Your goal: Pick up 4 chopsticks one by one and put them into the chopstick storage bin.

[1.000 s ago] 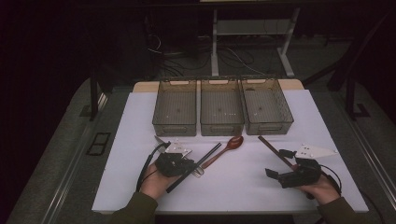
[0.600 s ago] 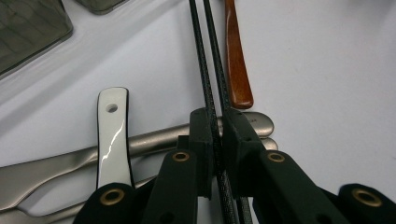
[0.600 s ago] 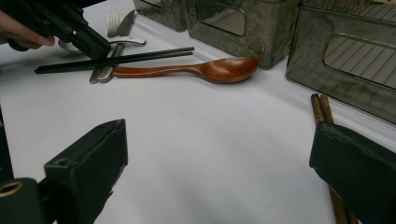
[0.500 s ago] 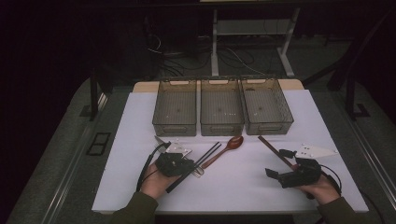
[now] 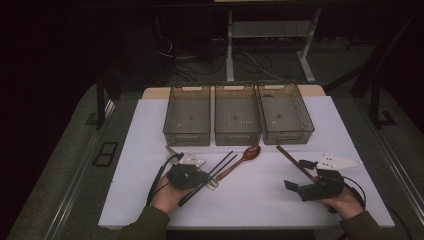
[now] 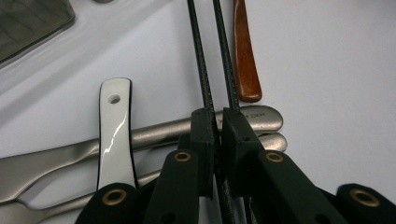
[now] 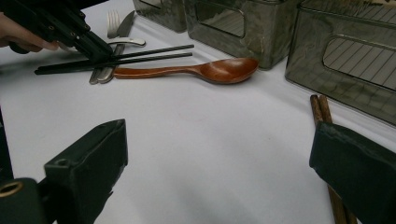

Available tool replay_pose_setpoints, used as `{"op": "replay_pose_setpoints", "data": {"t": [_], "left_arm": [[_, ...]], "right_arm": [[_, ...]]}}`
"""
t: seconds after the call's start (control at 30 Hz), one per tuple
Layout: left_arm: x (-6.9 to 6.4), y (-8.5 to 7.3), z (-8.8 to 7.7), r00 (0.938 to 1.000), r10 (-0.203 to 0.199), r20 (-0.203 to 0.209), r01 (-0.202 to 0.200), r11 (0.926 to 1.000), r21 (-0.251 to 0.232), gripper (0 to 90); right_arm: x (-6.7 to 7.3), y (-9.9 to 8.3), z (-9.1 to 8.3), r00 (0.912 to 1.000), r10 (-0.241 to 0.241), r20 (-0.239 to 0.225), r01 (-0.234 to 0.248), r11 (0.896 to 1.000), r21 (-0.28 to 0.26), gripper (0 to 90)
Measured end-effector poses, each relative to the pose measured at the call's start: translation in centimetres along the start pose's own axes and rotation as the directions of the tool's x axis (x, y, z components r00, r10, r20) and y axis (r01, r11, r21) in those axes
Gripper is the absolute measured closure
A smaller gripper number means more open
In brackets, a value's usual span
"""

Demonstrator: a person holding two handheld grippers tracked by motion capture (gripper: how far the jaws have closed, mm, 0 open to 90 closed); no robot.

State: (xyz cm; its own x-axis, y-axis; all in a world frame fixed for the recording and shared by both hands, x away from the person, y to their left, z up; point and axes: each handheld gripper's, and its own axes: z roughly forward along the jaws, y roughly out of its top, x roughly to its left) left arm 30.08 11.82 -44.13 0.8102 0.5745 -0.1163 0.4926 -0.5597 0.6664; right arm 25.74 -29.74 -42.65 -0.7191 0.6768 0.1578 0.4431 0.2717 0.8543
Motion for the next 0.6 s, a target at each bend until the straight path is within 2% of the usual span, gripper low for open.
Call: {"op": "replay_pose_setpoints", "data": {"t": [0.6], "left_arm": [[0.30,-0.02,-0.14,0.9993,-0.034,-0.013,0.035,0.9994,0.008,84.2]], "right_arm": [[0.03,-0.01,0.04,1.0000,-0.006,-0.003,0.006,1.000,0.002,3.8]]}}
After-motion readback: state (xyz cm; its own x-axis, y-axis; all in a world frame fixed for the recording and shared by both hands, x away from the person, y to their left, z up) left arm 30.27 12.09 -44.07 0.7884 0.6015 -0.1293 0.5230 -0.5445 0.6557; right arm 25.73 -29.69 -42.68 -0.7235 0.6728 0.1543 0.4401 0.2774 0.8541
